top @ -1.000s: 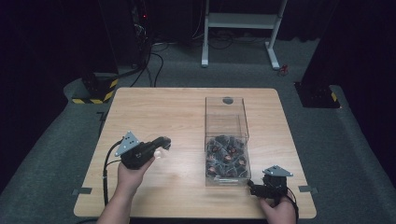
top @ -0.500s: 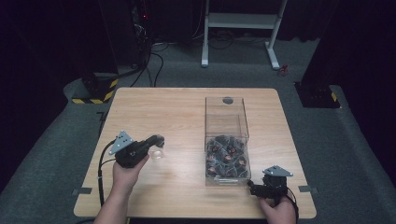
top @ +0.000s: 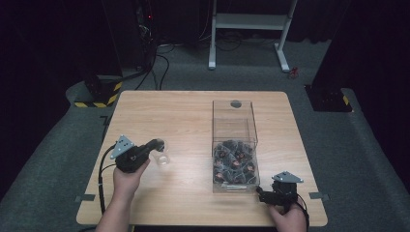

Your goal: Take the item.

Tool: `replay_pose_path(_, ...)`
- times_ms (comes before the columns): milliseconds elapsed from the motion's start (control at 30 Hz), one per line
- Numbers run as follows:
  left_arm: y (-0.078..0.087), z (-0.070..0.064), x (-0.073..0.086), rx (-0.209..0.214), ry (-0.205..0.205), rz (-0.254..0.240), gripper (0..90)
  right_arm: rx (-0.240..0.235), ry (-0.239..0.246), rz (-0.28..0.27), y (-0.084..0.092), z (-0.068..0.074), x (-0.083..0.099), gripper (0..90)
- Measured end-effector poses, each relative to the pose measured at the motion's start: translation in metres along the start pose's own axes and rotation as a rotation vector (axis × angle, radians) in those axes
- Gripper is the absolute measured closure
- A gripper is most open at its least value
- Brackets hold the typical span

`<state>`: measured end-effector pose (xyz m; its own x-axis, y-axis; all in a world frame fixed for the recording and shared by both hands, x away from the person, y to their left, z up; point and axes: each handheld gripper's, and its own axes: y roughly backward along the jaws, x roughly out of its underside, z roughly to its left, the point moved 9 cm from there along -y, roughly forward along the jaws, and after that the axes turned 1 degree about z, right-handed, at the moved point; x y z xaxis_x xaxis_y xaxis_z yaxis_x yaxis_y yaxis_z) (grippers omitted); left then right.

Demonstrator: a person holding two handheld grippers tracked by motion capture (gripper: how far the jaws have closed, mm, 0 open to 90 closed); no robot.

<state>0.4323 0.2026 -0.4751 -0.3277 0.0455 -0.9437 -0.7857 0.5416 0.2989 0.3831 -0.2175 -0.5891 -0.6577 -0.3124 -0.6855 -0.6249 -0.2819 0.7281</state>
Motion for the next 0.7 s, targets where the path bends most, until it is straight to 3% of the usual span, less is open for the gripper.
replay_pose_path(700,-0.014,0.005,0.016,-0.049,-0.024,0.062,89.7,0.0,0.0,0.0,0.0,0.0,0.0,9.9)
